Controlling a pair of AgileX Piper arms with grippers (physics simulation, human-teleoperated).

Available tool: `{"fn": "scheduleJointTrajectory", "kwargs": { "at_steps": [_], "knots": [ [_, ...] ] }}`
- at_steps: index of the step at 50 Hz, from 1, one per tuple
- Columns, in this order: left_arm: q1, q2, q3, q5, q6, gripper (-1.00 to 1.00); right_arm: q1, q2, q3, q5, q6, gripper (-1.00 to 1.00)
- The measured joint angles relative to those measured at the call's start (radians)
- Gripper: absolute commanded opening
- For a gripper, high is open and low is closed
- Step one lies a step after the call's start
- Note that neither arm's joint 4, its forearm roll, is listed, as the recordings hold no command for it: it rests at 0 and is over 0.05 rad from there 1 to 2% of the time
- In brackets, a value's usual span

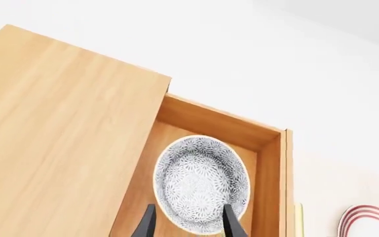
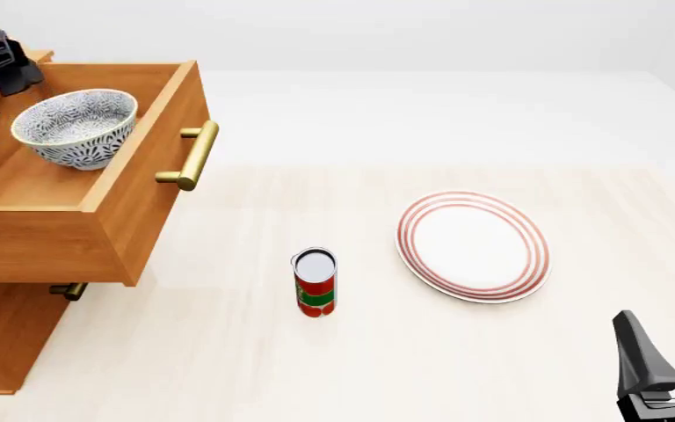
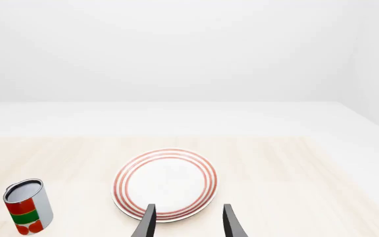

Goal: Put the bowl in the top drawer of the cabinet.

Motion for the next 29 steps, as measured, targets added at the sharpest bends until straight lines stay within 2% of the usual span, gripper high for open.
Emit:
{"fn": "scheduleJointTrajectory", "kwargs": {
  "at_steps": [15,29],
  "knots": [
    [-0.036,-0.113,-0.009,0.029,-0.018,1.00,0.000,0.000,0.000,0.000,0.000,1.00],
    [-0.139,-0.255,0.042,0.019,-0.059,1.00,0.000,0.000,0.000,0.000,0.000,1.00]
  ]
}}
